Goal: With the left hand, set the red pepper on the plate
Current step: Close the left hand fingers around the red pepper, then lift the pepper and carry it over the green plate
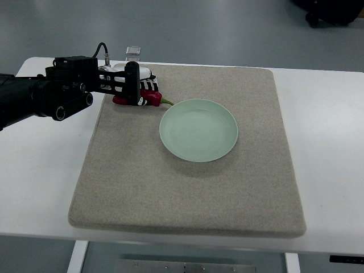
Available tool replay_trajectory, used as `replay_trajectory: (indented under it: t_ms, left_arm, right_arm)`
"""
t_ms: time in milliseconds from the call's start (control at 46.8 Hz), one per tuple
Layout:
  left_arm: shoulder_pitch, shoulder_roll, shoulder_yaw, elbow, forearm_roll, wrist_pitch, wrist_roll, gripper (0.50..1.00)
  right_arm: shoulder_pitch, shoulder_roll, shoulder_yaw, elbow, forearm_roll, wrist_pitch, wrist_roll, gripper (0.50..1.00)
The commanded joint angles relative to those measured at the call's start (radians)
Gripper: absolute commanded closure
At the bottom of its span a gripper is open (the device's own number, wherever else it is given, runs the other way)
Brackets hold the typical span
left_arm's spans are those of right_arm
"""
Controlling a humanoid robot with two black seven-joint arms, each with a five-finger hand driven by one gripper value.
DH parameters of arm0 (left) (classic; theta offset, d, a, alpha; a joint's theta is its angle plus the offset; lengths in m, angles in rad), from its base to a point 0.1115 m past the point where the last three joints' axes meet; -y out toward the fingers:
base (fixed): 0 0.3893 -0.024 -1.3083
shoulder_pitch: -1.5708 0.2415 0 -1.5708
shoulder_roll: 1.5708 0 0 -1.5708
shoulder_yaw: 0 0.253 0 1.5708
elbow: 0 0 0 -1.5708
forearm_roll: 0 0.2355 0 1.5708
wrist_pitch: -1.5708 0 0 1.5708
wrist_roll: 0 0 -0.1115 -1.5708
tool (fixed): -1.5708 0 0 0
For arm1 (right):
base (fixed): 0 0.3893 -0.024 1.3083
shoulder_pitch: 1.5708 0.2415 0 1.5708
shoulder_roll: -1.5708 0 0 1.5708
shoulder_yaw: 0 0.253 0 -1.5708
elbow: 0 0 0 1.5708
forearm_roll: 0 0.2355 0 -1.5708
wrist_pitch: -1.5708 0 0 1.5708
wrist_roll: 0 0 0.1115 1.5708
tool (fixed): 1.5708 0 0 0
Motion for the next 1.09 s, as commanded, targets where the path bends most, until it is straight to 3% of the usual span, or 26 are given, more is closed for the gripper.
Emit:
replay_trajectory:
  t_ms: [0,1068]
  left_arm:
    - [0.0,0.0,-0.001,-0.001,0.0,0.0,0.0,1.0]
    - [-0.022,0.001,-0.014,-0.009,-0.015,-0.001,0.0,1.0]
  right_arm:
    - [0.0,0.0,0.0,0.0,0.0,0.0,0.0,0.568]
    - [0.0,0.0,0.0,0.0,0.0,0.0,0.0,0.568]
